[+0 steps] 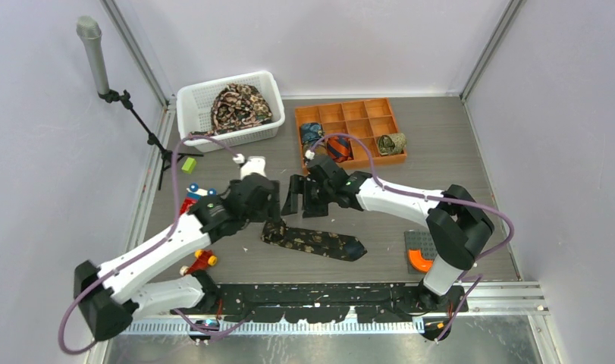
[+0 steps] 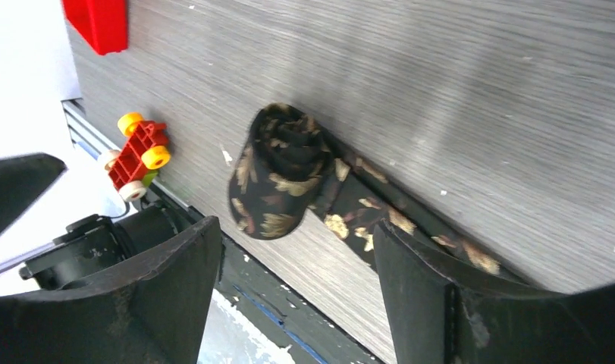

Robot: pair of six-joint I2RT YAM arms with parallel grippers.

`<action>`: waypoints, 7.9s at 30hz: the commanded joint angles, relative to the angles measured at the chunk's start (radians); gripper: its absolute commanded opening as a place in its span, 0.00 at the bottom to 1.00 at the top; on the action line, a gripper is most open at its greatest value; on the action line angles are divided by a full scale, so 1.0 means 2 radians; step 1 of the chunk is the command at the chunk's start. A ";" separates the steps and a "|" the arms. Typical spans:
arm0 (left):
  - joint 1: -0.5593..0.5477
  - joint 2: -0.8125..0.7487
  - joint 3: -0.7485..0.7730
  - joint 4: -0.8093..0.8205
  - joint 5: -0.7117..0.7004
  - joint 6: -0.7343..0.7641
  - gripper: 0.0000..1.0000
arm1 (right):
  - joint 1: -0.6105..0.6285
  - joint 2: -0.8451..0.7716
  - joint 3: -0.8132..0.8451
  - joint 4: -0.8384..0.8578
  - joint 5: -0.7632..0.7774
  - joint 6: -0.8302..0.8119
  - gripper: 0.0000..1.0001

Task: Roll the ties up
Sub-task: Roll the tie at the center of the board.

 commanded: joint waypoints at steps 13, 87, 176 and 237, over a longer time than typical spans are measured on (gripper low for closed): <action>0.153 -0.111 -0.054 -0.029 0.087 0.082 0.77 | 0.074 0.056 0.101 -0.070 0.109 0.079 0.80; 0.183 -0.023 -0.177 0.202 0.347 0.030 0.72 | 0.083 -0.010 -0.073 -0.015 0.126 0.100 0.39; 0.184 0.048 -0.066 0.032 0.190 0.065 0.22 | 0.074 0.198 0.157 0.063 -0.025 0.091 0.18; -0.026 0.285 0.073 -0.040 -0.023 -0.045 0.47 | -0.060 -0.045 -0.065 -0.003 0.040 0.037 0.18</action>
